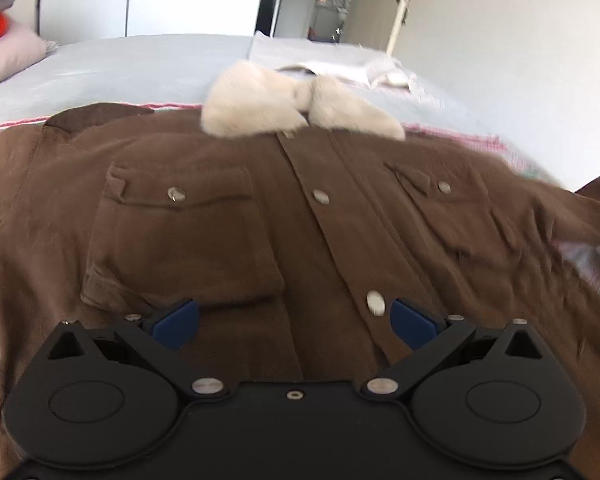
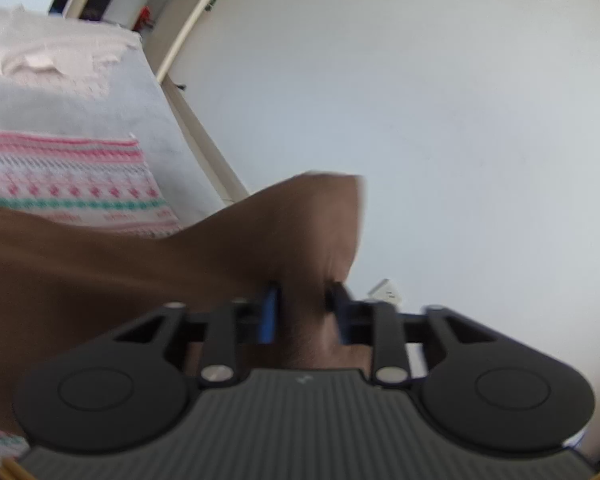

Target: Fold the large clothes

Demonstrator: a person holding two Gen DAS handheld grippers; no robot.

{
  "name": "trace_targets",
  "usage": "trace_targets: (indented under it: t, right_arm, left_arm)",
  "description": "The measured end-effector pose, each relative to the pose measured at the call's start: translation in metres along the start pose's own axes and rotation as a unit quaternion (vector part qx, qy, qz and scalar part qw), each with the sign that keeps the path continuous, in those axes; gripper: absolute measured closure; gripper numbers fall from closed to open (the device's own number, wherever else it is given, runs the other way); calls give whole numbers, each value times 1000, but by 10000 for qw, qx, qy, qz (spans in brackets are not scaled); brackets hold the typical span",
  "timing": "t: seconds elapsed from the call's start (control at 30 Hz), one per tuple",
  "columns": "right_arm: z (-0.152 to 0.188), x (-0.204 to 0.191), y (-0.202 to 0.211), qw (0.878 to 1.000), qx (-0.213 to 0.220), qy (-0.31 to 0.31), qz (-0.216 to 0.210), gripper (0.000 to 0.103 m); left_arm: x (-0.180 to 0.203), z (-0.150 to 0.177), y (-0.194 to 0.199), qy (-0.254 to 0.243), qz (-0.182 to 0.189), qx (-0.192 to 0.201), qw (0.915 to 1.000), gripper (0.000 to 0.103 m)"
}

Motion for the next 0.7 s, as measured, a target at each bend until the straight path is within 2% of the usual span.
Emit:
trace_targets:
  t: [0.07,0.17,0.27,0.37,0.47,0.53,0.57,0.6,0.63,0.7]
  right_arm:
    - [2,-1,9,9997,176,-136,-96,38]
    - [2,-8,35,9972,442,-54,-593,35]
    - [1,-22,68,9851,558,-86,-1621,35]
    - [12,-52,108,9537,521,-132,-2958,37]
    - [28,-96,145,9099,480,-50,-4121,44]
    - [44,-120,167,8766,359,-140,-4796,44]
    - [52,-134,169,8640,244,-172,-5027,44]
    - [63,-144,168,8573,129,-187,-5143,44]
    - [75,-151,166,8558,0,-170,-5171,44]
    - [100,-161,153,8609,-97,-74,-5086,46]
  left_arm:
    - [3,3,6,-125,-28,77,9999,0]
    - [-1,3,16,-87,-62,128,9999,0]
    - [-3,4,24,84,-31,206,9997,0]
    - [1,6,24,41,173,418,9990,0]
    - [2,17,21,-104,435,620,9971,0]
    - [-3,33,17,-148,414,495,9978,0]
    - [-6,43,18,-225,368,474,9979,0]
    - [-8,51,22,-288,351,530,9976,0]
    - [-10,58,31,-317,399,622,9968,0]
    - [-12,70,48,-311,568,588,9962,0]
Point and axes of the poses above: each gripper's, at about its wrist camera, not at the fingertips, and y roughly against the way its jaws point, x to its right, z to its underside, the point moved 6 cm from there along -y, roughly the way its jaws point, and after that the axes turned 6 degrees about -x, right-handed, at the moved point
